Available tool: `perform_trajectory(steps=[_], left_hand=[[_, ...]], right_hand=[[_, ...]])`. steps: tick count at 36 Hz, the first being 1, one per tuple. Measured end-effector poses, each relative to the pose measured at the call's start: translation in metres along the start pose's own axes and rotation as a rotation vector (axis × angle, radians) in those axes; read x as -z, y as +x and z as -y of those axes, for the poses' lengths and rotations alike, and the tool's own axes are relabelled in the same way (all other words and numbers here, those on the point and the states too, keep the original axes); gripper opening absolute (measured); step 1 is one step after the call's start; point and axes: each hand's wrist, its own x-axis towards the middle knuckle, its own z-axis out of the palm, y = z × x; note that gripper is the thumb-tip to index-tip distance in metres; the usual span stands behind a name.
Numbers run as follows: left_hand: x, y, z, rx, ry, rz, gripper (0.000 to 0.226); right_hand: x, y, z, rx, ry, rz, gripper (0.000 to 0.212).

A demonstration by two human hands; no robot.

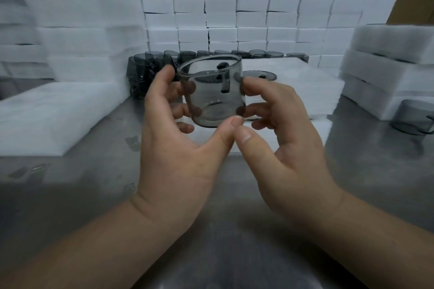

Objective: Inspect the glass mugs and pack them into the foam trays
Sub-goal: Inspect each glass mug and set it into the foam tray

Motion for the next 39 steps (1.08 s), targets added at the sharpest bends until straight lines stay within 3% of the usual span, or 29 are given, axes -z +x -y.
perform_trajectory(steps=[7,17,26,39], left_hand=[[0.001,0.004,0.001,-0.038,0.036,0.076,0.083],[-0.001,-0.003,0.005,-0.189,-0.047,0.16,0.058],[-0.004,-0.004,0.007,-0.088,-0.181,0.18,0.051],[-0.005,-0.006,0.007,-0.038,-0.279,0.218,0.051]], right_hand=[[-0.001,0.0,0.001,-0.092,0.124,0.054,0.047],[-0.002,0.002,-0.005,-0.197,0.339,-0.003,0.043],[-0.003,0.002,-0.009,-0.225,0.37,-0.045,0.036],[-0.002,0.001,-0.008,-0.241,0.323,-0.022,0.044]])
